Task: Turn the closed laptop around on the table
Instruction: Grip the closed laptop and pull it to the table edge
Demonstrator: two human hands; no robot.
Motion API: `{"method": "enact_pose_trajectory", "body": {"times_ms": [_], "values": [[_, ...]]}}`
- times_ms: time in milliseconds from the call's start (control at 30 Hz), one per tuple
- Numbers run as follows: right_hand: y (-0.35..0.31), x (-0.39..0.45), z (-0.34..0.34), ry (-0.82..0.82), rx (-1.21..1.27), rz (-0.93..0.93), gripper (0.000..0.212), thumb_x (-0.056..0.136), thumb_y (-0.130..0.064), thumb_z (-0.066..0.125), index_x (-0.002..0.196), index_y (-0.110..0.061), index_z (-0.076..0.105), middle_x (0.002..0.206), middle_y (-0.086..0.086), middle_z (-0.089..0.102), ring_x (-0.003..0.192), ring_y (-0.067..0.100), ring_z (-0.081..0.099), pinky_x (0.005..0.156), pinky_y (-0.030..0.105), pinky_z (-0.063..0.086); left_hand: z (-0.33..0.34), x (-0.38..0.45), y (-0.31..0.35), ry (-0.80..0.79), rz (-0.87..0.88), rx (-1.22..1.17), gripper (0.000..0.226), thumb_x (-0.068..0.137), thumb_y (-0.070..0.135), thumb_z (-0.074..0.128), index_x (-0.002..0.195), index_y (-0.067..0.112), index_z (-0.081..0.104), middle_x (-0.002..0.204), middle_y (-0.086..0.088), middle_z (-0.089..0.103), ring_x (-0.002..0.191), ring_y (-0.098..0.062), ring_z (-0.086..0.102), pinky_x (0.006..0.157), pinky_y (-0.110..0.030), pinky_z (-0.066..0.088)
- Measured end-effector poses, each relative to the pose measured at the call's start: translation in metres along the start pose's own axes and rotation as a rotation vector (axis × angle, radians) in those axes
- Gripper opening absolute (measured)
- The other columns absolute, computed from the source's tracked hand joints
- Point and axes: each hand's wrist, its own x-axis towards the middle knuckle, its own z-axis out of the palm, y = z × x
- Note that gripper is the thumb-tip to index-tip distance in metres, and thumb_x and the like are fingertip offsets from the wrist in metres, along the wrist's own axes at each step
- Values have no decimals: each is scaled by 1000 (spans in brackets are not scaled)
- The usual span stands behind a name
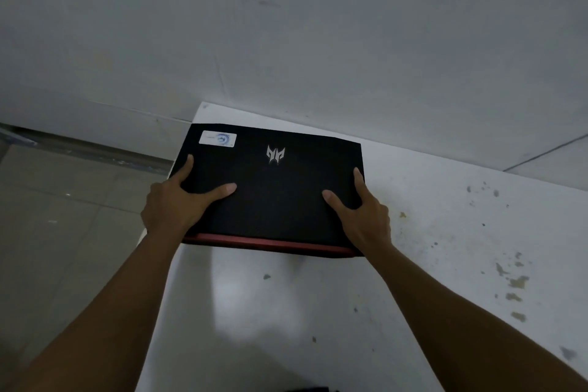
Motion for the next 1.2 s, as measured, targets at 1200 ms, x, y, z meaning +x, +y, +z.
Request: {"method": "enact_pose_trajectory", "body": {"times_ms": [1200], "values": [[292,-187,-85,352,261,-91,89,79,-72,67,156,-51,28,122,-25,50,103,0,50,83,13,40,175,-275,-31,138,303,-215,115,47,91,75,152,56,40,149,2,56,133,-26,55,96,-49,48]]}}
